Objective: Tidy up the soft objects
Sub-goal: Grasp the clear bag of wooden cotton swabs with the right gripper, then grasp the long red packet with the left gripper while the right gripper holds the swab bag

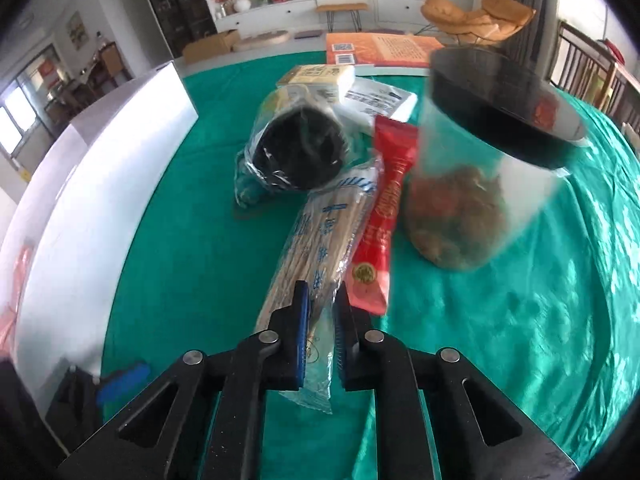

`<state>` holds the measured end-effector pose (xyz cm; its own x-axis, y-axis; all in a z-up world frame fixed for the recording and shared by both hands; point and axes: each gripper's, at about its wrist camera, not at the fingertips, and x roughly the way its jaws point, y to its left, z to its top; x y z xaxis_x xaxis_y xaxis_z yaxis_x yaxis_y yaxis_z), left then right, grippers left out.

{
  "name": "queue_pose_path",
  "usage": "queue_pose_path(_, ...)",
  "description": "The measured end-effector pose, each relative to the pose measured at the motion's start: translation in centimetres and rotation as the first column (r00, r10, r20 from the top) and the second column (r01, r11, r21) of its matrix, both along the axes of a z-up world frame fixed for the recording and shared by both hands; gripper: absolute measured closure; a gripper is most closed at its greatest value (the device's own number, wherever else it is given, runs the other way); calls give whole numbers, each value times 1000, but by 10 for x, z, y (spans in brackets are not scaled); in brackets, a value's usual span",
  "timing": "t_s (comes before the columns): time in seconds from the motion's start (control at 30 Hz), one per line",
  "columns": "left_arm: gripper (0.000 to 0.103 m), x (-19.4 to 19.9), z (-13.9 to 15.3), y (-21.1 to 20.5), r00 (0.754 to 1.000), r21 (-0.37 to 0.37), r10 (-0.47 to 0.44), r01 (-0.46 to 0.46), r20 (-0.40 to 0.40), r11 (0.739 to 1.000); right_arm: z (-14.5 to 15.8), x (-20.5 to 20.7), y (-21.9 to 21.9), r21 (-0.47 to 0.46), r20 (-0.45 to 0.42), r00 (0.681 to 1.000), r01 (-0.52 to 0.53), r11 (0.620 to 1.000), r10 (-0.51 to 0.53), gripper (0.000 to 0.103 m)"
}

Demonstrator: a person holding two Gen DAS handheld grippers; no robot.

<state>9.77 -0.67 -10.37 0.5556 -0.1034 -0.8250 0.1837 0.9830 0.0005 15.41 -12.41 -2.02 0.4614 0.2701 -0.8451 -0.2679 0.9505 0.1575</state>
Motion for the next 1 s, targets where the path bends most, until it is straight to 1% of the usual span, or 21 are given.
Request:
queue_pose_path(0.13,0,0,1,1,1000,2,1,-1,-2,1000,-7,-56,-61,16,-10,998,57,998,-57,91)
queue_pose_path(0.17,0,0,1,1,1000,3,2,-2,-2,1000,-9,-67,-77,28,-7,996,88,996,-88,91)
queue_pose_path(0.23,0,1,2,1,1000,3,4,-4,-2,1000,-12,-85,-109,41,31,984,175,984,-177,91)
queue_pose_path(0.27,0,0,2,1,1000,3,5,-5,-1,1000,-13,-92,-128,57,50,970,235,970,-238,91)
queue_pose_path(0.33,0,2,0,1,1000,3,8,-8,-2,1000,-14,-105,-167,98,73,917,384,918,-392,91)
queue_pose_path(0.37,0,2,0,2,1000,4,9,-9,-3,1000,-17,-109,-184,120,76,885,448,886,-459,85)
queue_pose_path(0.4,0,4,0,2,1000,5,9,-9,-12,1000,-19,-111,-198,133,70,859,496,858,-507,70)
queue_pose_path(0.43,0,6,0,1,999,4,18,-17,-35,1000,-22,-110,-207,149,57,844,521,841,-533,53)
queue_pose_path(0.47,0,10,1,-3,998,-11,37,-38,-58,999,-23,-112,-215,172,53,838,529,831,-544,23)
queue_pose_path(0.5,1,14,5,-4,997,-66,37,-42,-72,997,-21,-111,-219,202,65,834,527,825,-548,23)
queue_pose_path(0.57,1,22,19,-10,999,-207,20,-30,-49,978,-22,-116,-227,230,79,822,535,813,-564,23)
queue_pose_path(0.6,1,30,27,-17,999,-241,22,-28,-27,970,-24,-119,-230,239,74,815,545,804,-575,23)
queue_pose_path(0.63,1,40,35,-26,1000,-247,25,-25,-5,969,-25,-122,-234,247,68,809,554,795,-584,23)
queue_pose_path(0.7,1,66,44,-50,999,-215,28,-18,43,976,-25,-123,-237,259,65,797,568,781,-601,23)
queue_pose_path(0.77,1,97,41,-75,998,-172,32,-23,47,985,-22,-111,-224,273,76,788,572,773,-611,23)
queue_pose_path(0.83,5,124,31,-92,998,-139,53,-49,26,989,-22,-105,-217,282,92,781,575,768,-618,23)
queue_pose_path(0.87,14,134,24,-97,998,-117,66,-65,12,991,-20,-108,-218,287,102,778,573,767,-619,23)
queue_pose_path(0.9,31,141,17,-101,997,-98,75,-75,-4,992,-20,-105,-213,291,114,776,572,767,-621,23)
queue_pose_path(0.93,44,146,11,-102,997,-97,69,-71,-23,993,-17,-107,-214,297,128,773,568,768,-621,23)
queue_pose_path(0.97,63,143,12,-101,998,-80,66,-65,10,995,-15,-109,-214,302,139,772,563,769,-620,23)
queue_pose_path(1.0,79,139,14,-98,999,-88,42,-41,17,995,-13,-111,-214,309,149,771,558,770,-619,23)
